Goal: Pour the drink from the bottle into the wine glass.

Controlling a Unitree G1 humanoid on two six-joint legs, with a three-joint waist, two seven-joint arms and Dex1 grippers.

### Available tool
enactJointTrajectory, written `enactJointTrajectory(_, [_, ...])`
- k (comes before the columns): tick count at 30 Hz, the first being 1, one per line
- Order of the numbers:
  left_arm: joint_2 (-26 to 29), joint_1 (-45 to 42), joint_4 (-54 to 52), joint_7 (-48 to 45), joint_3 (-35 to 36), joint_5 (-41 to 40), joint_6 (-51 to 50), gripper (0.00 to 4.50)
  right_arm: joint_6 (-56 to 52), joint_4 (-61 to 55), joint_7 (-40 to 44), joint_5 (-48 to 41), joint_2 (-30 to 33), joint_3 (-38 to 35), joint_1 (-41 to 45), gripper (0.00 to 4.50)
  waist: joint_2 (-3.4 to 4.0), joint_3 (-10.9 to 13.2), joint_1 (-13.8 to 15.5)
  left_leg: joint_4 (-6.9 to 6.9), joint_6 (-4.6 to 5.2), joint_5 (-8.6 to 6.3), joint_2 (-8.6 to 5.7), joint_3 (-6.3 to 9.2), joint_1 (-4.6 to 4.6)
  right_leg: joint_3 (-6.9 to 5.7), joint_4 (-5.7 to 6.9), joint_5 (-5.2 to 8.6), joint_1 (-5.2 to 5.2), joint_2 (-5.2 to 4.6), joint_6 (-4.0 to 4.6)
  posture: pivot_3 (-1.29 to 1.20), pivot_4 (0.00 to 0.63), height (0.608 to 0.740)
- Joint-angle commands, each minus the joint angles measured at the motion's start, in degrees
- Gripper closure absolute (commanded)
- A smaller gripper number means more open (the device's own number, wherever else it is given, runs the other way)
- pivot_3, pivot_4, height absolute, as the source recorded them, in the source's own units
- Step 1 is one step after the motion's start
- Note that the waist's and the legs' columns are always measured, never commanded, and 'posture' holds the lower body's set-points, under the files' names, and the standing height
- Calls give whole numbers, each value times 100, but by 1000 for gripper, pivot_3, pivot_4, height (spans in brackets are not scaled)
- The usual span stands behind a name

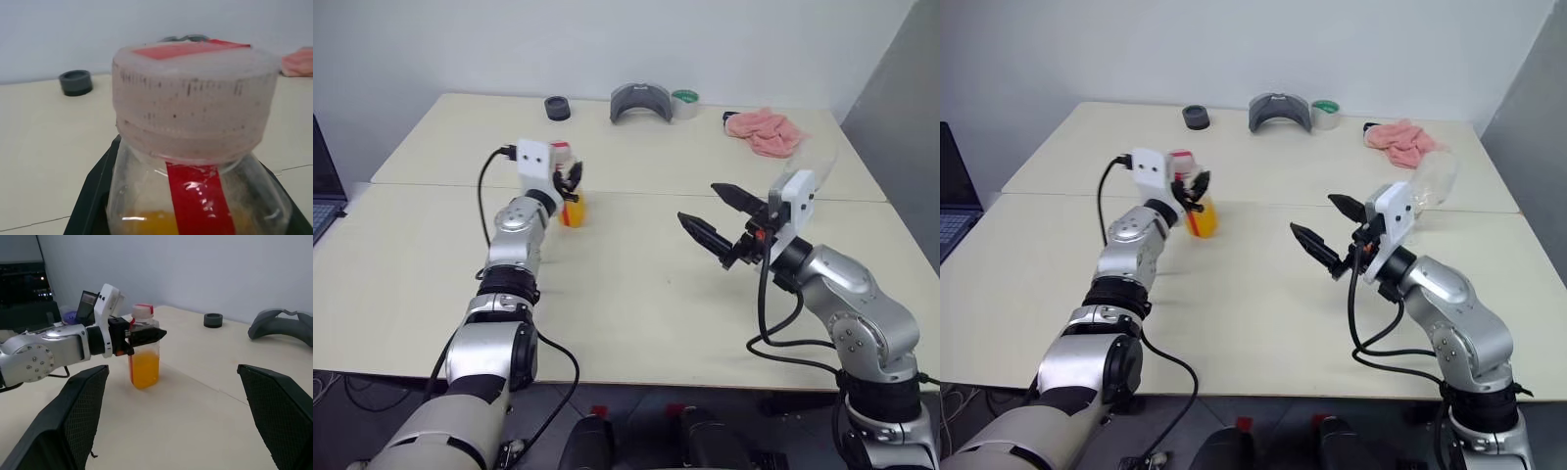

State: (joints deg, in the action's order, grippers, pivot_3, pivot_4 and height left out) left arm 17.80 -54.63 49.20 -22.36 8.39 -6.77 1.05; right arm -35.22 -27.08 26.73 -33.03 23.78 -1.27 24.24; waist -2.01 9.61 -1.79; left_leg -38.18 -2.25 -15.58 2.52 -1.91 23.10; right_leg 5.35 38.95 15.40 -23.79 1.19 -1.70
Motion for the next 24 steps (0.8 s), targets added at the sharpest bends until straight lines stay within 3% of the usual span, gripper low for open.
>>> enactJointTrajectory(1, [-153,-235,-790,-452,-213,-170,-320,2595,79,244,-12,56,-49,-53,476,0,0,0,0,0,0,0,0,0,2,1,0,0,-2,0,0,0,150,740])
enactJointTrajectory(10, [-562,19,-2099,-1335,-506,-623,-972,2595,-78,951,50,114,-215,62,1278,0,3,1,-4,-6,-6,4,6,-3,40,5,5,-1,-44,1,3,0,150,740])
enactJointTrajectory(17, [-562,339,-3101,-2292,-797,-1145,-1692,2595,-260,1132,228,9,-171,-30,1527,0,3,1,-6,-11,-4,3,5,2,46,1,4,-1,-44,0,3,0,150,740])
enactJointTrajectory(24, [-241,746,-4200,-3288,-974,-1881,-2674,2595,-997,839,512,-942,131,-589,1676,0,6,2,-5,-15,-2,2,9,7,49,-3,5,-1,-44,0,3,0,150,740])
